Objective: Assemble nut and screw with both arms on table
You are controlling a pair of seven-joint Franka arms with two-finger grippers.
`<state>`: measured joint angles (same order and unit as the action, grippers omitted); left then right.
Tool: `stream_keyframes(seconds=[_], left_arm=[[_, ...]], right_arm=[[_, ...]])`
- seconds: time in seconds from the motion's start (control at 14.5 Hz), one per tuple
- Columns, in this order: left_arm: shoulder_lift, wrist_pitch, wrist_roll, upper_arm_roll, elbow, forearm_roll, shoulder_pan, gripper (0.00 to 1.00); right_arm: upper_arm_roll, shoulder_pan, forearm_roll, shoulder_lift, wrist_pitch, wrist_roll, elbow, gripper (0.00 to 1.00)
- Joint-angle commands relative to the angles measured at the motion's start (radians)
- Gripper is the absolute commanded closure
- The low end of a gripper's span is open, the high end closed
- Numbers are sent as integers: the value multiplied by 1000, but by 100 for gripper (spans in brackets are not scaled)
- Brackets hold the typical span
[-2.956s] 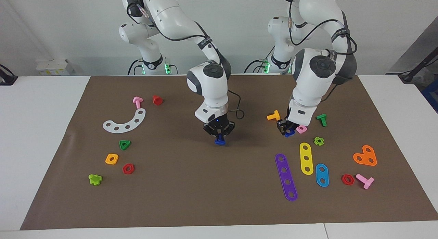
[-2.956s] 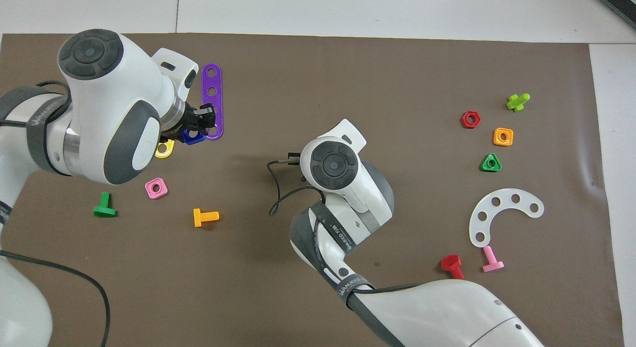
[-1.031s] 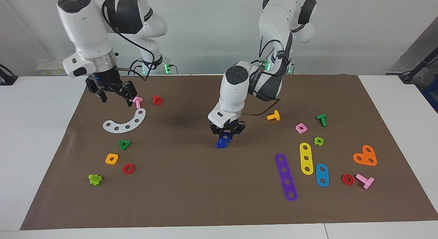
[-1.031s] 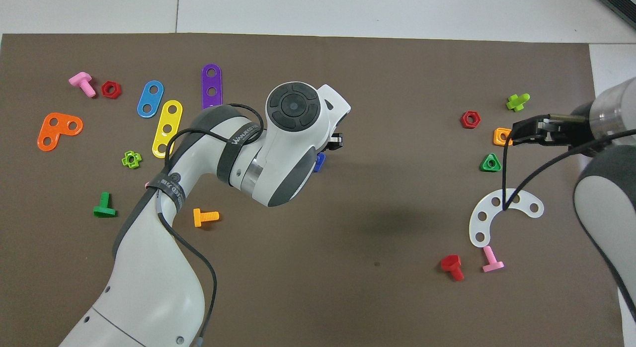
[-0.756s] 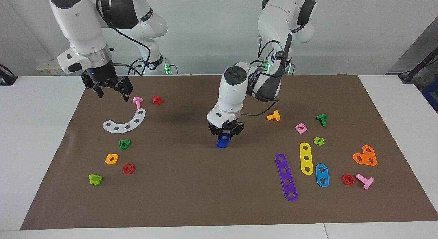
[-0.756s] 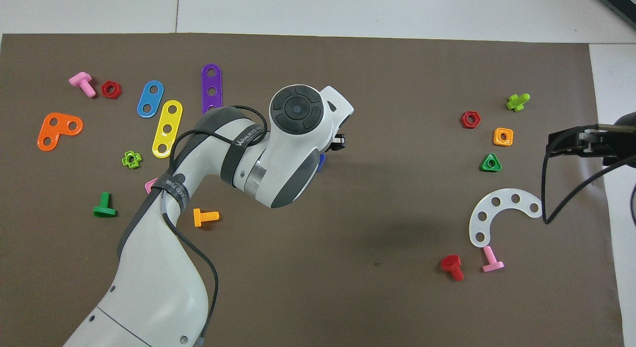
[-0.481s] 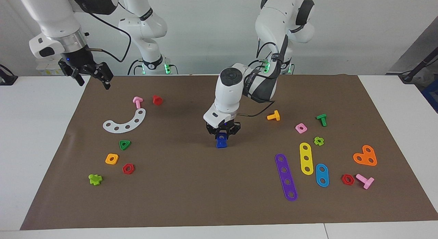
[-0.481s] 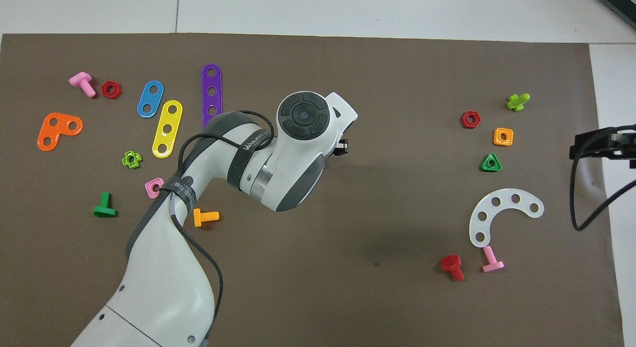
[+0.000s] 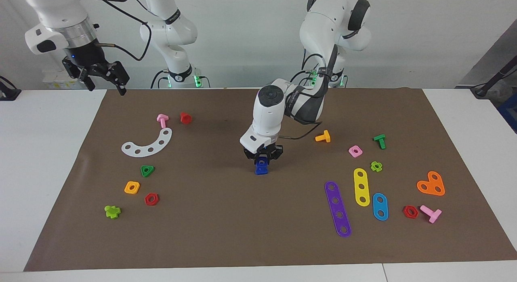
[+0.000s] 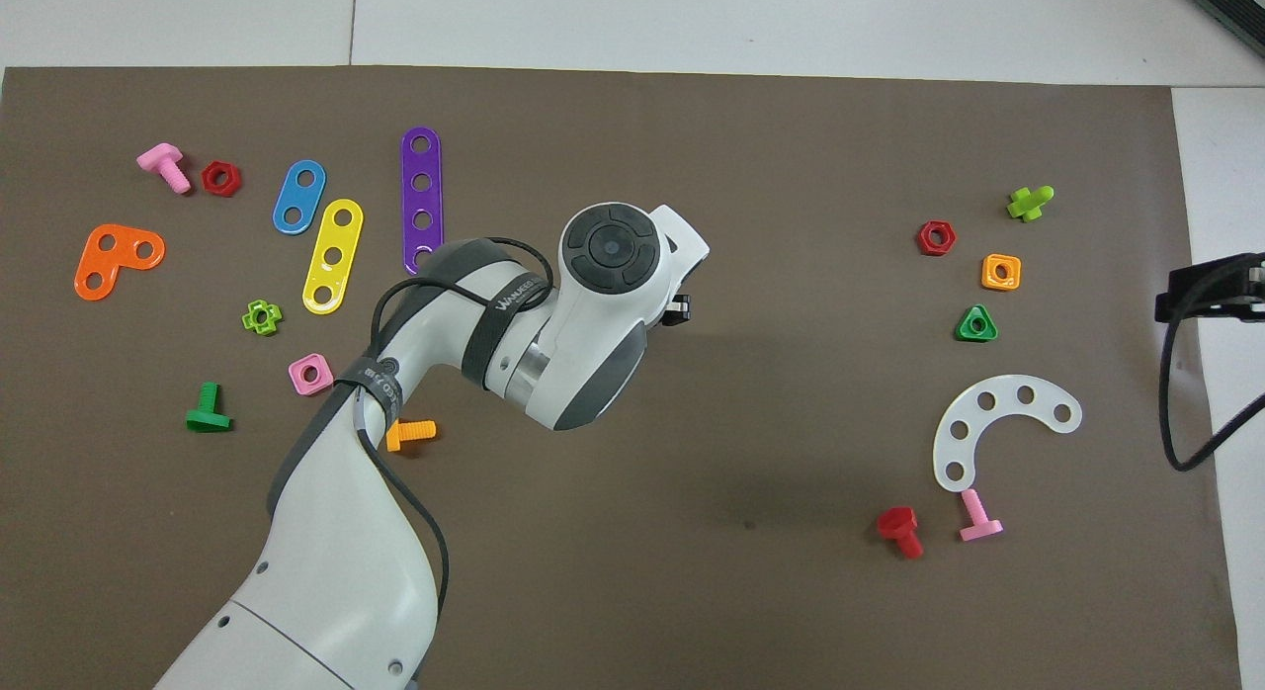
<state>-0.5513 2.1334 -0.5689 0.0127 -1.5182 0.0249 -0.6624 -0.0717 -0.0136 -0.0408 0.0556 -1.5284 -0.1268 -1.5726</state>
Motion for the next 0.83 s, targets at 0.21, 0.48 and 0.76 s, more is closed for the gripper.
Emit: stream_keyframes(seconds=[0.21,0.48,0.76], left_arm=[[39,82,3,-17,-103,13,-25,100],[37,92,3,-17,-109,13,-25,100],[37,94,3,-19,-112,9,-23,66]], right_arm=[[16,15,25,6,5,22,-7,0],[21,14,27,4,19,21,-6,0],[21,12,61,6,17,16,-10,0]])
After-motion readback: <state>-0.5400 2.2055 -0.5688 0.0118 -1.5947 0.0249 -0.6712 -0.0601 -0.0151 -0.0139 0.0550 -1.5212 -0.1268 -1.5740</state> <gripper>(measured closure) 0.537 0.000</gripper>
